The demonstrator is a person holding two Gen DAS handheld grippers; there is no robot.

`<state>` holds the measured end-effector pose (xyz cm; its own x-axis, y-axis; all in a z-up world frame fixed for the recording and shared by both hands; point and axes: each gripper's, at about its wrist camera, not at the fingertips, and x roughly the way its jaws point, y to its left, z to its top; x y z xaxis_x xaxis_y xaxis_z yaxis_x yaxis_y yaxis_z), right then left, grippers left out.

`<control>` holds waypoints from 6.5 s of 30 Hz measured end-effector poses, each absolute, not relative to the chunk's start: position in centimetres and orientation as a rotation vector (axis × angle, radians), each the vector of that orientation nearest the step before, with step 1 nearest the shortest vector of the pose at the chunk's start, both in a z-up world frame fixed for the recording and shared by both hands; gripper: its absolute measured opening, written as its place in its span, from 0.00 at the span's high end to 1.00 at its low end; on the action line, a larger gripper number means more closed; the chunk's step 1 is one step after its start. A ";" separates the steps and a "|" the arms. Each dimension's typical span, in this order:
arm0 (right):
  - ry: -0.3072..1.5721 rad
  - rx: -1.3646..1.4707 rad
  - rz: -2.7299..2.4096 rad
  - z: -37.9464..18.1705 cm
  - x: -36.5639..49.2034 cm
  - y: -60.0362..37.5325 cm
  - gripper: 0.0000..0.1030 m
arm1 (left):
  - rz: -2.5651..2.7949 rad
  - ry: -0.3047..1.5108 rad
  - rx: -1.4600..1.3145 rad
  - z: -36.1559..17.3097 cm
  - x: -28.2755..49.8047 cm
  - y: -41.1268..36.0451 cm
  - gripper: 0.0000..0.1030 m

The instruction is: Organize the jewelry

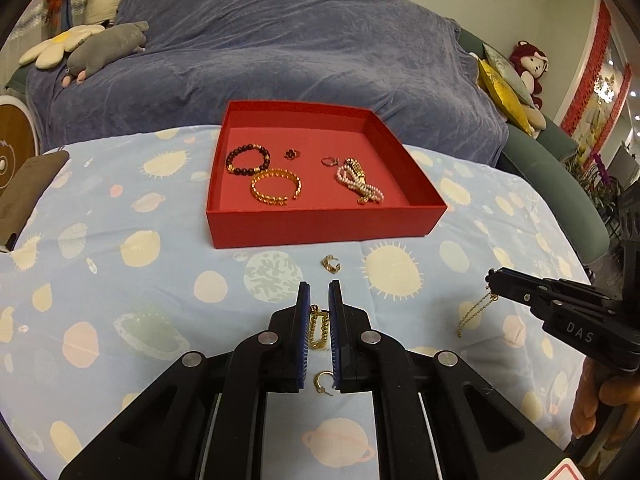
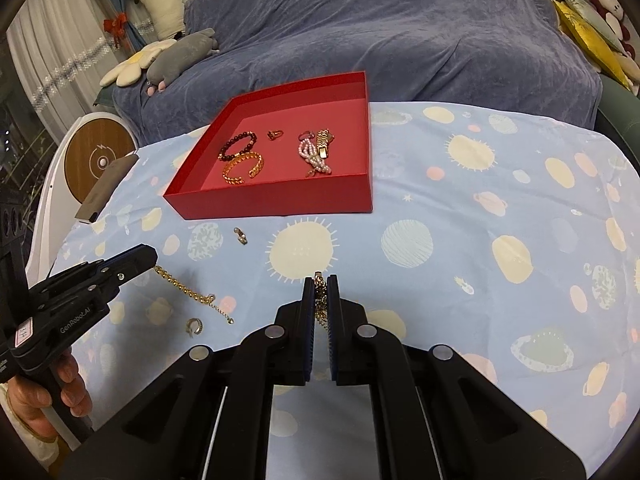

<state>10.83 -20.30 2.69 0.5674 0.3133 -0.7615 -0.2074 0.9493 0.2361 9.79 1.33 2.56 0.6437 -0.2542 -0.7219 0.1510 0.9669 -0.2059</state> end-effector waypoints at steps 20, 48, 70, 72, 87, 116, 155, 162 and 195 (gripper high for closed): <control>0.722 0.167 0.402 12.8 19.5 -14.0 0.95 | -0.186 0.615 -0.191 12.8 17.6 3.4 0.93; 0.761 0.109 0.367 9.7 20.9 -13.5 0.61 | -0.011 0.655 -0.157 9.6 19.4 5.8 0.23; 0.881 0.116 0.301 4.6 9.1 -17.8 0.61 | -0.125 0.897 -0.063 -0.3 6.8 2.2 0.18; 0.892 0.139 0.293 4.4 9.4 -18.2 0.61 | -0.137 0.901 -0.056 -1.3 6.6 1.3 0.18; 0.921 0.116 0.302 3.3 10.0 -17.6 0.61 | -0.174 0.925 0.034 -5.2 7.2 -1.8 0.55; 0.987 0.006 0.404 -2.0 17.3 -8.1 0.72 | -0.090 0.899 -0.142 -1.8 7.2 6.9 0.86; 0.790 0.079 0.369 9.7 23.0 -15.3 0.96 | -0.177 0.682 -0.153 10.5 19.2 3.2 0.86; 0.824 0.107 0.336 7.3 29.8 -15.7 0.96 | -0.208 0.733 -0.136 8.1 27.8 0.3 0.86; 0.707 0.160 0.306 11.9 19.9 -17.4 0.40 | -0.094 0.743 -0.126 8.9 20.8 2.6 0.33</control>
<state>19.88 -17.39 11.91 0.7187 0.3288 -0.6127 -0.2212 0.9435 0.2469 20.82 2.64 8.95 0.7329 -0.1302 -0.6677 0.0409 0.9882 -0.1478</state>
